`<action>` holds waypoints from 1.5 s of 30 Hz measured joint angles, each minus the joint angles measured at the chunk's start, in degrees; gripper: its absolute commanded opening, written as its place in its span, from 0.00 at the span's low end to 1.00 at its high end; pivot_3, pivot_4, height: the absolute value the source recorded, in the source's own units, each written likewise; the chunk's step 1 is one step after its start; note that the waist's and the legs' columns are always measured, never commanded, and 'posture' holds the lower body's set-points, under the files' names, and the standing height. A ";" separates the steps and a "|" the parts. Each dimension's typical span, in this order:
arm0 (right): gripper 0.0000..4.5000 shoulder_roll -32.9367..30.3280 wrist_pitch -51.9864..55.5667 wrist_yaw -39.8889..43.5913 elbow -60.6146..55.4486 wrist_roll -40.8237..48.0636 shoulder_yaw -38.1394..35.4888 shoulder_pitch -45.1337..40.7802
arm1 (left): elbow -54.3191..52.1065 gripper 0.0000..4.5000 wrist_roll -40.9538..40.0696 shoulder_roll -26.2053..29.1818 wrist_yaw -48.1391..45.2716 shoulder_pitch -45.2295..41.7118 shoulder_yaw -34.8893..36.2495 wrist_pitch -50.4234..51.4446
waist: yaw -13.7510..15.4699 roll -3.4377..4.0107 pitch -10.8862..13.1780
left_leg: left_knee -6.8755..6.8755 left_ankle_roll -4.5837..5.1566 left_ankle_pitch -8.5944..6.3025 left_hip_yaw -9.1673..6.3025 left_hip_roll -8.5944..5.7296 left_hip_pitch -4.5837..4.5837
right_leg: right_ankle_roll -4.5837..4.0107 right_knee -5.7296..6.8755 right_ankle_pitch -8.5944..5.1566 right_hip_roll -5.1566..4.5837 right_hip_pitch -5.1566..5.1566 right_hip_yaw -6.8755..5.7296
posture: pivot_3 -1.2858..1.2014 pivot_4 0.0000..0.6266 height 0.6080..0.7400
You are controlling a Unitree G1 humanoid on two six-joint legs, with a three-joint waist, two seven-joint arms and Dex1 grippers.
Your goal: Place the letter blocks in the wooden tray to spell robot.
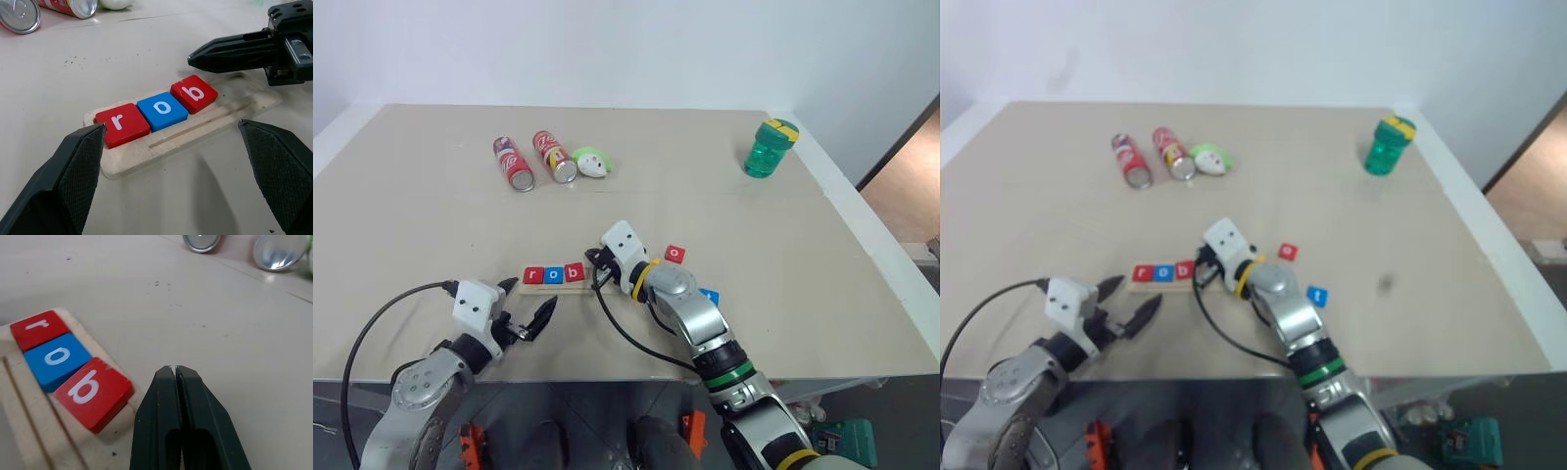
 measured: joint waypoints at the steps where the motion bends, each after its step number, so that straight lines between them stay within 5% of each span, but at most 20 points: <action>1: 0.01 0.01 -0.13 0.13 -0.29 -0.02 0.25 0.39 | 0.00 1.00 0.00 0.00 0.00 0.05 -0.01 0.00 | 0.00 0.00 0.00 | 0.00 0.00 0.00 0.00 0.00 0.00 | 0.00 0.00 0.00 0.00 0.00 0.00 | 0.52 0.24 0.99; 20: 0.01 0.17 1.95 1.88 -4.24 0.28 3.06 1.75 | -0.01 1.00 1.03 0.22 -0.19 -0.01 -0.34 0.00 | 0.01 0.00 0.00 | 0.00 0.00 0.00 -0.02 0.01 0.00 | -0.05 0.00 -0.03 0.00 0.00 -0.02 | 0.52 0.24 0.99; 26: 0.43 -2.26 2.53 0.69 -5.13 2.07 -2.14 -0.21 | 0.03 1.00 1.39 2.97 -4.23 -1.94 -3.59 -1.90 | 0.04 -0.01 0.01 | 0.03 0.00 0.00 0.02 -0.06 -0.02 | -0.12 -0.01 -0.07 -0.05 0.01 0.02 | 0.52 0.24 0.99; 33: 0.97 -17.25 1.20 10.95 -2.81 6.19 -8.93 -4.97 | 0.26 1.00 0.83 9.78 -13.89 -5.15 -6.57 -3.85 | 0.30 -0.01 0.03 | -0.07 0.01 -0.01 0.10 -0.13 0.00 | -0.10 -0.08 -0.16 -0.10 0.03 0.07 | 0.52 0.24 0.99; 39: 0.98 -29.98 -2.81 27.82 8.35 7.76 -8.64 -7.38 | 1.46 1.00 -2.25 14.04 -21.74 -9.45 -7.57 -2.92 | 0.34 0.06 0.10 | -0.21 0.04 -0.02 0.08 -0.15 0.04 | 0.01 -0.07 -0.16 -0.07 0.02 0.06 | 0.52 0.24 0.99; 45: 0.98 -29.57 -8.42 34.06 18.68 8.38 -8.62 -10.33 | 2.26 1.00 -3.94 13.30 -22.54 -11.90 -8.71 -1.07 | -0.46 0.08 0.12 | -0.22 0.12 -0.07 0.06 -0.03 0.08 | 0.00 -0.05 -0.15 0.09 0.02 0.13 | 0.52 0.24 0.99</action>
